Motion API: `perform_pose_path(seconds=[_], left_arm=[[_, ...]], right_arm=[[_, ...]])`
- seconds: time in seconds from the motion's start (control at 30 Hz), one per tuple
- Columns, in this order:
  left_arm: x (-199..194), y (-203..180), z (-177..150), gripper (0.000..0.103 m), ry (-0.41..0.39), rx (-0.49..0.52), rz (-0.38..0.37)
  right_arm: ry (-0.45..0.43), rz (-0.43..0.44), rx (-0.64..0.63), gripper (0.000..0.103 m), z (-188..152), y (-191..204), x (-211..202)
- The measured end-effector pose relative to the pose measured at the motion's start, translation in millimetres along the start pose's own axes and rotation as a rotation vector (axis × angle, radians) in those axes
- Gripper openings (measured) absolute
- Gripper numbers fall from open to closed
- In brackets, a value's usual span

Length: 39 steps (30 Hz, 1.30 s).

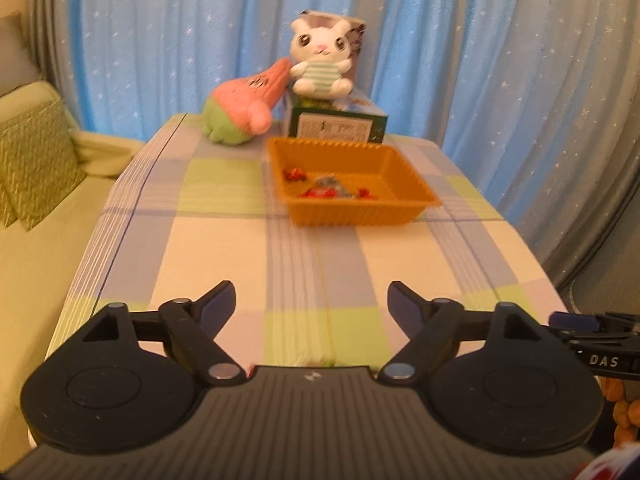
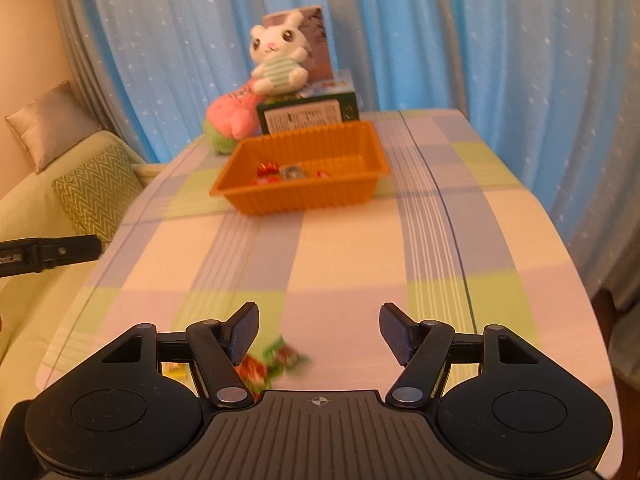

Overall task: Organize snacks
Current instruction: 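Move both open tools back over the remaining snacks on the table, then grasp a red wrapped candy with the left tool while the right tool grasps a green-edged candy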

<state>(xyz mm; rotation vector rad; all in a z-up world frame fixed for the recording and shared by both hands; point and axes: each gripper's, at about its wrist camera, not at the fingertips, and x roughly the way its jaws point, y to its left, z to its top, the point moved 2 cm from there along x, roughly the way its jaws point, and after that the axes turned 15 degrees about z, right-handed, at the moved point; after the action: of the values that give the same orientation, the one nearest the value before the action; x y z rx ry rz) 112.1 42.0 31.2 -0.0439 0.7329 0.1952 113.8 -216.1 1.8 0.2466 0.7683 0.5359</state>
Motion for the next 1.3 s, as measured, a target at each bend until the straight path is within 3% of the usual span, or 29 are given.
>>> perform_pose_path(seconds=[0.33, 0.67, 1.03, 1.3], left_arm=[[4.0, 41.8, -53.1, 0.083, 0.086, 0.013, 0.078], [32.8, 46.7, -69.5, 0.081, 0.142, 0.013, 0.057], [85.6, 31.2, -63.8, 0.05, 0.217, 0.108, 0.01], [118.4, 16.4, -66.0, 0.036, 0.269, 0.172, 0.007]], right_arm=[[0.046, -0.021, 0.021, 0.067, -47.9, 6.7, -2.6], [0.083, -0.004, 0.018, 0.067, -55.2, 5.1, 24.2], [0.116, -0.015, 0.031, 0.067, -48.7, -13.8, 55.1], [0.142, -0.009, 0.024, 0.067, -47.0, -20.2, 75.7]])
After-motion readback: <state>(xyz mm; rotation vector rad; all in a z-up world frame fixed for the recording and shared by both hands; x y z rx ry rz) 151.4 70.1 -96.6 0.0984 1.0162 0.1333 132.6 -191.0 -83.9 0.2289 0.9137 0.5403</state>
